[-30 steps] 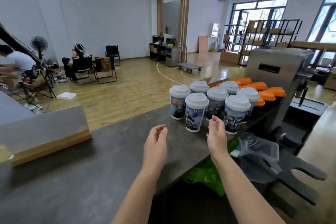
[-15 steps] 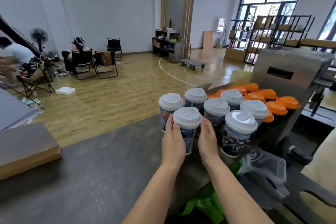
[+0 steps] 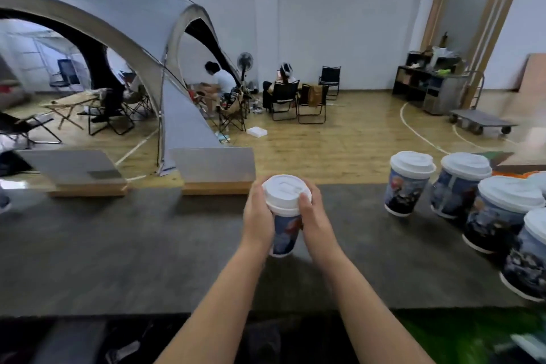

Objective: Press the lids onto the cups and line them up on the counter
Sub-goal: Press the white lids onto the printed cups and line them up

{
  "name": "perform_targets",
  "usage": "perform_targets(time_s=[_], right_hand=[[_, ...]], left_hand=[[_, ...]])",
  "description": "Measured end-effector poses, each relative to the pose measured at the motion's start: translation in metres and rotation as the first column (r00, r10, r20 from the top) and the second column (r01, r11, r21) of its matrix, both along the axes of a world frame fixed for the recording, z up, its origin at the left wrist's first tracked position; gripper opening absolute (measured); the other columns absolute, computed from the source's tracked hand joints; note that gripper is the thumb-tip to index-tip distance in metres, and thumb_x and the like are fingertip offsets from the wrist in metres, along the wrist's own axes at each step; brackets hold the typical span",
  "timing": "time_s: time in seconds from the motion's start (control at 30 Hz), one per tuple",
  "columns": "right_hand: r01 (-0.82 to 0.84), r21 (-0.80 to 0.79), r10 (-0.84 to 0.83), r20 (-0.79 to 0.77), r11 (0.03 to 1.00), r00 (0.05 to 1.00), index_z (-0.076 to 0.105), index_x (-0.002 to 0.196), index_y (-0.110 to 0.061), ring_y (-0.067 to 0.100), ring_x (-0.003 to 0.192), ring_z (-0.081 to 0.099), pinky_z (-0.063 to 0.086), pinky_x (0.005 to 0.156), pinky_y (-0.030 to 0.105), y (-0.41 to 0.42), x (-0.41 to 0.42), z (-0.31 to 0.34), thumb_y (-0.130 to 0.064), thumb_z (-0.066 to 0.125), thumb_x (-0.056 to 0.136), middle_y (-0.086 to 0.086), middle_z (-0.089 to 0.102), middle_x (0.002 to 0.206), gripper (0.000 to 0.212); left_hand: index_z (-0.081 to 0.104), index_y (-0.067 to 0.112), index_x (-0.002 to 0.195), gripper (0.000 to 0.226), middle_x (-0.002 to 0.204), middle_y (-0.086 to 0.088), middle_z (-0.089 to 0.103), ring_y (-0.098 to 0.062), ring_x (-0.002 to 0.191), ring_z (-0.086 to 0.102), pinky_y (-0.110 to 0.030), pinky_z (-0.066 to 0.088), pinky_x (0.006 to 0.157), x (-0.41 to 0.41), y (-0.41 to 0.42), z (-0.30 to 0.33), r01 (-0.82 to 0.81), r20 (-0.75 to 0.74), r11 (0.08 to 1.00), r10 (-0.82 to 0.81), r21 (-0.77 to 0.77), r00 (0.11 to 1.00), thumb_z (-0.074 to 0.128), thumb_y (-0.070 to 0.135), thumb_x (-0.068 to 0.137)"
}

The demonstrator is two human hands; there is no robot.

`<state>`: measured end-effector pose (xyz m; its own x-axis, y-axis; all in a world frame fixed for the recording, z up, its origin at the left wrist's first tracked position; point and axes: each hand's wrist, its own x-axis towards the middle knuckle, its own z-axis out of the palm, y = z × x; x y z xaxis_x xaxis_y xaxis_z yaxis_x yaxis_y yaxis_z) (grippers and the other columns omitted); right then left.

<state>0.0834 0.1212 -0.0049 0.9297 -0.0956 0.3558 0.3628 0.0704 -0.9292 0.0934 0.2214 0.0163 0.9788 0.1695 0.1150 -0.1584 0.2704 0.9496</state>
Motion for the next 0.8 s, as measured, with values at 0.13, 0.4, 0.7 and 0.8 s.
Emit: perform_targets(time_s=[0.13, 0.4, 0.7, 0.8], right_hand=[[-0.036, -0.029, 0.036, -0.013, 0.999, 0.999, 0.049, 0.114, -0.036, 0.005, 0.109, 0.061, 0.050, 0.093, 0.025, 0.049, 0.001, -0.011, -0.043, 0.055, 0.089, 0.001, 0.059, 0.123, 0.027], [-0.056, 0.021, 0.057, -0.039, 0.998, 0.998, 0.042, 0.122, -0.029, 0.016, 0.108, 0.062, 0.054, 0.087, 0.029, 0.130, 0.025, -0.006, -0.053, 0.061, 0.077, 0.003, 0.058, 0.120, 0.055], [0.034, 0.116, -0.034, 0.005, 0.993, 0.999, 0.059, 0.104, -0.029, 0.010, 0.093, 0.064, 0.051, 0.074, 0.023, 0.214, 0.057, -0.011, -0.052, 0.055, 0.074, -0.005, 0.065, 0.102, 0.037], [0.126, 0.238, -0.137, 0.031, 0.963, 0.990, 0.060, 0.099, -0.020, 0.016, 0.087, 0.064, 0.052, 0.071, 0.030, 0.219, 0.062, -0.017, -0.046, 0.043, 0.078, 0.003, 0.066, 0.096, 0.038]], left_hand=[[0.065, 0.030, 0.080, 0.032, 0.088, -0.003, 0.071, -0.027, 0.091, 0.068, -0.050, 0.056, 0.082, 0.001, 0.052, -0.012, -0.337, 0.033, 0.933, 0.335, 0.130, 0.942, 0.040, 0.040, 0.098], [0.067, 0.042, 0.101, 0.035, 0.107, 0.004, 0.070, -0.021, 0.104, 0.066, -0.053, 0.053, 0.093, 0.020, 0.113, -0.016, -0.247, 0.096, 0.959, 0.235, 0.137, 0.967, 0.036, 0.049, 0.087], [0.064, 0.024, 0.102, 0.034, 0.100, -0.005, 0.070, -0.027, 0.095, 0.066, -0.053, 0.054, 0.085, 0.041, 0.194, -0.030, -0.165, 0.149, 0.985, 0.158, 0.040, 0.976, 0.033, 0.035, 0.094], [0.062, 0.016, 0.104, 0.035, 0.099, -0.006, 0.069, -0.023, 0.094, 0.067, -0.044, 0.054, 0.081, 0.044, 0.187, -0.036, -0.169, 0.220, 0.984, 0.154, 0.050, 0.963, 0.032, 0.028, 0.094]])
